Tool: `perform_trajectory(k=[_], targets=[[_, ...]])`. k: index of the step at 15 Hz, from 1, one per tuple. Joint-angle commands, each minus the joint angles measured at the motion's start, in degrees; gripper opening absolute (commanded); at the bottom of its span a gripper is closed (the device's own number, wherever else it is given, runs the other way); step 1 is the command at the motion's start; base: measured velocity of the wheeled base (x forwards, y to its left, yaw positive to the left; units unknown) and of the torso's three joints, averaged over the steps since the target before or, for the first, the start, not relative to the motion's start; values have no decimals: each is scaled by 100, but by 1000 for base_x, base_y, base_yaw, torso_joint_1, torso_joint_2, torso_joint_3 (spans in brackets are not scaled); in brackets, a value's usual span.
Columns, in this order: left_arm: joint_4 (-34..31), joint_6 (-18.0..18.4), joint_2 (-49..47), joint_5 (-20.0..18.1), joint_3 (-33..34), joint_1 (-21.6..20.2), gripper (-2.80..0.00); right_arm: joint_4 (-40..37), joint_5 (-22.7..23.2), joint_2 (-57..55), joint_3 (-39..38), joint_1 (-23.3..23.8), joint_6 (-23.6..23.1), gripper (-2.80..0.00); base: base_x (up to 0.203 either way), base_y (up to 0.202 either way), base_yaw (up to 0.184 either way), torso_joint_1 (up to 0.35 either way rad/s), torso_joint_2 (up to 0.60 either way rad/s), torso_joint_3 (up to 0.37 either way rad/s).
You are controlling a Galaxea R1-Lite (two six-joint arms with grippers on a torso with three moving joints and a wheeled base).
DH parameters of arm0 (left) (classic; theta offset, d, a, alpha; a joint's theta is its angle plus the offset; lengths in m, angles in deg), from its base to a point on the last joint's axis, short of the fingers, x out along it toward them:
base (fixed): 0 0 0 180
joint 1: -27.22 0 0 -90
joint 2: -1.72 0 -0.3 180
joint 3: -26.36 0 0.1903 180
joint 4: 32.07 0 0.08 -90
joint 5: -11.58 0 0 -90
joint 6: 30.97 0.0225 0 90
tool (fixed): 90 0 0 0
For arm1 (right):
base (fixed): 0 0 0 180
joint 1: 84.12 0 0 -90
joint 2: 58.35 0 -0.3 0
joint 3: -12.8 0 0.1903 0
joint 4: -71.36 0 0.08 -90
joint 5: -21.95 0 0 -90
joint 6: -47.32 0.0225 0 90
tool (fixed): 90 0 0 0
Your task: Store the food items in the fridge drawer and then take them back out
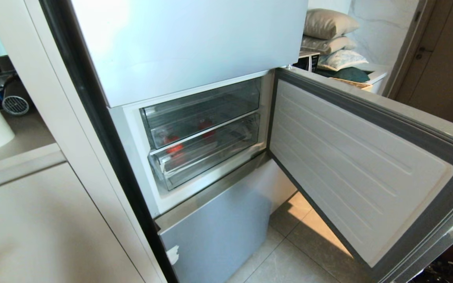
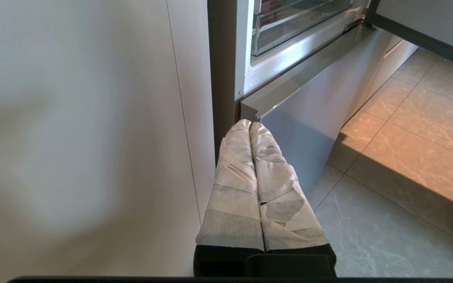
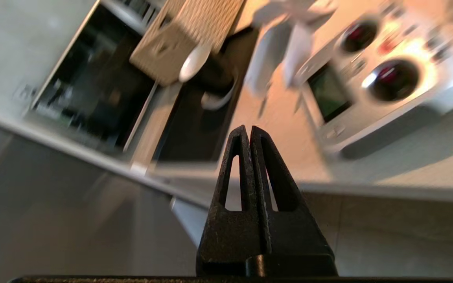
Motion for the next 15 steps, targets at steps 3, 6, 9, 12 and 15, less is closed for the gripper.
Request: perform_trajectory(k=[3, 6, 9, 12, 15], targets=[[0, -7, -9, 2, 0, 0, -280, 205, -27, -16, -384, -1180, 3, -280, 0, 0, 0, 0, 0, 0], [0, 0, -9, 2, 0, 0, -280, 221, -453, 216, -554, -2056, -43, -280, 0, 0, 0, 0, 0, 0], [0, 0, -9, 2, 0, 0, -280, 280, -897, 249, -517, -2945, -210, -280, 0, 0, 0, 0, 0, 0], [0, 0, -9, 2, 0, 0, -280, 553, -976, 215, -541, -3777, -391, -280, 0, 0, 0, 0, 0, 0], [0, 0, -9, 2, 0, 0, -280, 731, -1108, 140, -483, -4455, -820, -280, 0, 0, 0, 0, 0, 0]])
